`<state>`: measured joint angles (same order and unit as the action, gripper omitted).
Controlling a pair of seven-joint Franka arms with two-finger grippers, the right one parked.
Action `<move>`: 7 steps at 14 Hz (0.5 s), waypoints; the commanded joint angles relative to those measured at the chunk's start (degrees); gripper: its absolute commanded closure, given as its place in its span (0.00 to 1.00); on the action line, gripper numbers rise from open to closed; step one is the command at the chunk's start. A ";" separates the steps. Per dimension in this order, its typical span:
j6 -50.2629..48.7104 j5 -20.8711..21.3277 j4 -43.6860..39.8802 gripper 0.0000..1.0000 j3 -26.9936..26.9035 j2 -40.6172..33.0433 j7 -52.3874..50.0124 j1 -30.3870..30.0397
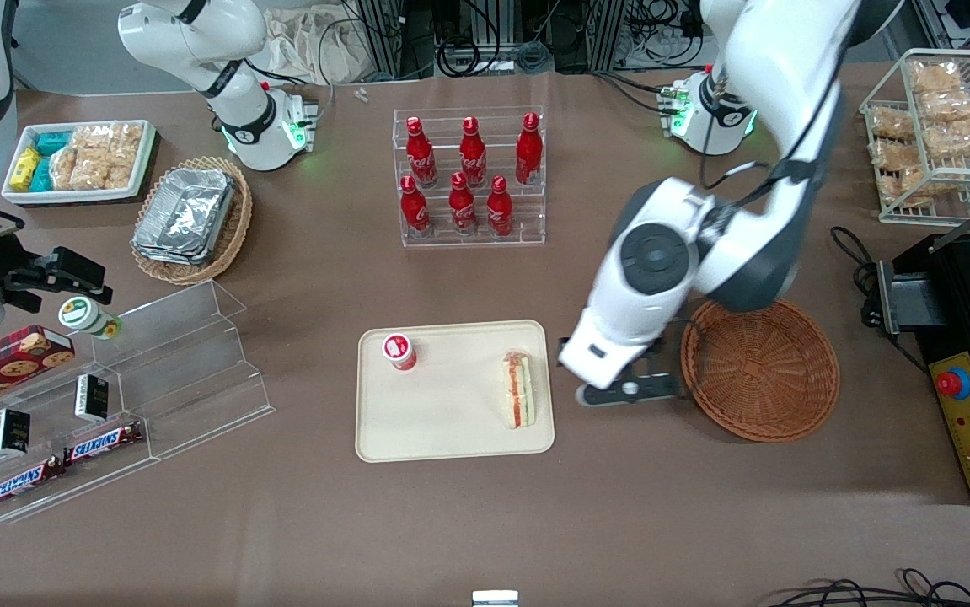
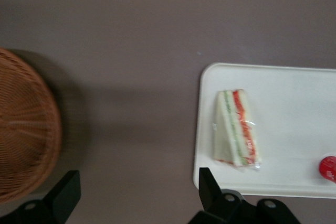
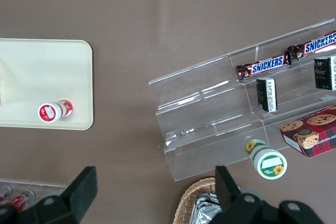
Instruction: Place sandwich from basket to tray
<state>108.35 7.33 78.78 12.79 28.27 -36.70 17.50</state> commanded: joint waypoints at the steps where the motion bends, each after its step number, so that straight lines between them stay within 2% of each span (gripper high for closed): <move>1: 0.37 -3.62 11.11 0.00 0.57 -11.10 7.66 -6.41; 4: -7.23 -8.54 13.85 0.00 0.39 -17.36 16.73 -13.53; 7: -13.69 -9.35 13.59 0.00 0.22 -20.79 20.61 -19.60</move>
<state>96.40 -0.61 89.94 12.45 11.08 -18.56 1.15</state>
